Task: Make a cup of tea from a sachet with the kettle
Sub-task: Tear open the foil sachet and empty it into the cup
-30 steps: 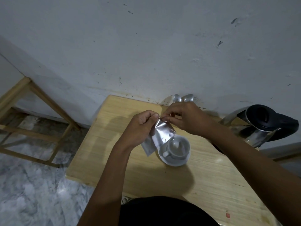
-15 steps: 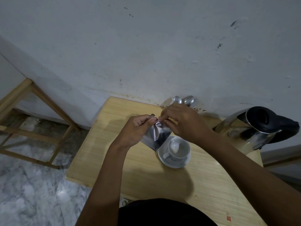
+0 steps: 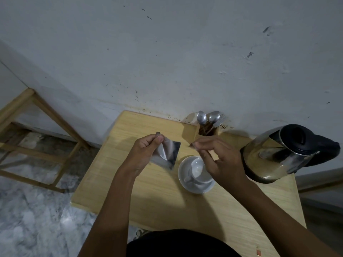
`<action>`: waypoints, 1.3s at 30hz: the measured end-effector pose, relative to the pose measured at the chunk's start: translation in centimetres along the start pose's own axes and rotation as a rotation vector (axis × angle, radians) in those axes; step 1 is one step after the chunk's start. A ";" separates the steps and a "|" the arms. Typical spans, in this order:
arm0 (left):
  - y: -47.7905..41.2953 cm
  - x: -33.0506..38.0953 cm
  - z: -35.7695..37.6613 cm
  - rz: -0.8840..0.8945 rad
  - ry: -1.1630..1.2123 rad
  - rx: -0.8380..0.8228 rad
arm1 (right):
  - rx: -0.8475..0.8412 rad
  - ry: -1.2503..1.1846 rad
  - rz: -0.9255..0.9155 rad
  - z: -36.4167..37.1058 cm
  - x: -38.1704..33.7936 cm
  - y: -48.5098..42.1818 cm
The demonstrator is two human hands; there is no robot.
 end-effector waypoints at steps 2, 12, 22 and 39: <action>-0.2 -0.5 -1.0 -0.015 0.021 0.073 | 0.069 -0.029 0.101 -1.0 0.3 0.5; 0.8 -0.7 -3.7 -0.045 -0.214 0.240 | -0.532 0.060 0.800 7.1 7.1 4.2; 1.7 -2.2 -5.0 -0.046 -0.262 0.279 | -0.944 0.270 0.758 18.9 10.4 4.2; 0.7 -2.4 -0.2 -0.098 -0.016 0.258 | -0.572 -0.416 0.899 9.1 5.1 4.1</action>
Point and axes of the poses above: each hand's wrist, its own y-axis away from the middle knuckle, its own z-axis out of the palm, x = y × z, the point moved 5 cm from there along -y, towards the middle knuckle, and after that the axes turned 6 degrees about y, right-handed, at the moved point
